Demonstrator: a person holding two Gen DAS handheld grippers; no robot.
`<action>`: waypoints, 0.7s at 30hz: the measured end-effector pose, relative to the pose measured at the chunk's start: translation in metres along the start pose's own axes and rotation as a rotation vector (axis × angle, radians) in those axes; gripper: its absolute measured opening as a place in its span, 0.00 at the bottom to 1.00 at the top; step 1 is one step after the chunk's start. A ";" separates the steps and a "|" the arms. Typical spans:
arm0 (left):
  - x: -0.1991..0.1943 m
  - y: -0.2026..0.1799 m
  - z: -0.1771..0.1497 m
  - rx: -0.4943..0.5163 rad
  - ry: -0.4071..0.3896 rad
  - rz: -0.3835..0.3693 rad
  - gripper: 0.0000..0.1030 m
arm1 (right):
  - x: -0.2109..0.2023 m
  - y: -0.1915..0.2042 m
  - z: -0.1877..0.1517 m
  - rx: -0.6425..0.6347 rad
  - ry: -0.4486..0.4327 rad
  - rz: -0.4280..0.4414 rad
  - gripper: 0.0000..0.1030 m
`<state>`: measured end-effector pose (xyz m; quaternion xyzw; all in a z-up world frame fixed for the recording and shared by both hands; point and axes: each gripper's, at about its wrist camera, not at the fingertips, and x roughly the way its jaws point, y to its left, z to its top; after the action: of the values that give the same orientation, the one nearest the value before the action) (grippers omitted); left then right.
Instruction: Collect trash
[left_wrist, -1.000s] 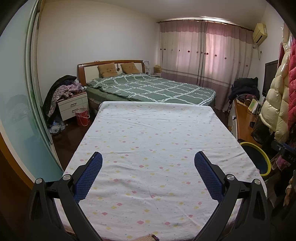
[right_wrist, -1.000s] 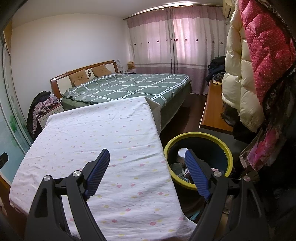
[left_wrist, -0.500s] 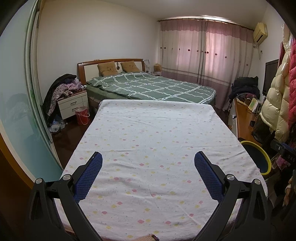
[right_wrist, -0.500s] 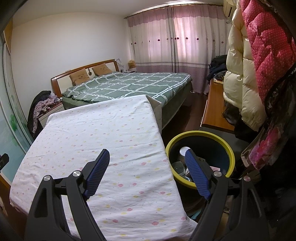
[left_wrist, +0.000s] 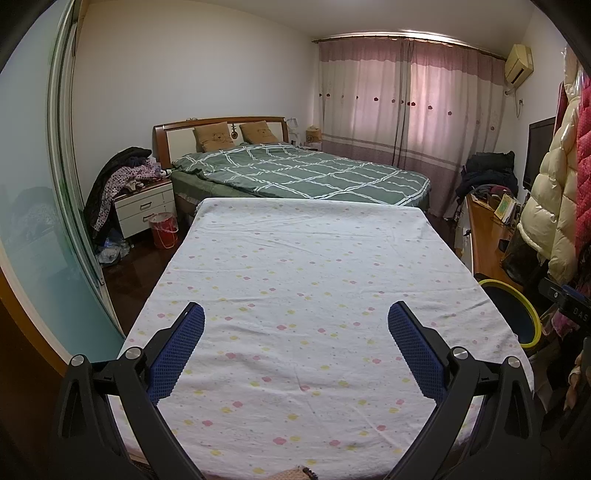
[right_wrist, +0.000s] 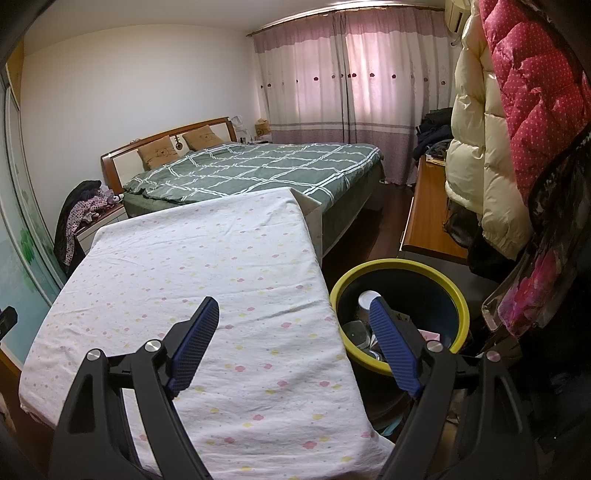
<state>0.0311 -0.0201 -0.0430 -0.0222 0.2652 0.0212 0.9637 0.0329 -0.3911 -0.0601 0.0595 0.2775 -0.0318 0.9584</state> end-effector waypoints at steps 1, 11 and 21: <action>0.000 0.000 0.000 0.000 0.000 0.000 0.95 | 0.000 0.000 0.000 0.000 0.000 0.000 0.77; 0.002 -0.005 -0.004 -0.001 0.001 -0.019 0.95 | 0.001 0.000 -0.001 0.000 0.001 0.000 0.77; 0.002 -0.005 -0.002 -0.002 -0.004 -0.022 0.95 | 0.003 0.002 -0.003 -0.003 0.007 0.001 0.77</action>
<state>0.0319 -0.0249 -0.0453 -0.0262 0.2632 0.0111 0.9643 0.0346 -0.3889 -0.0640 0.0582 0.2808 -0.0304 0.9575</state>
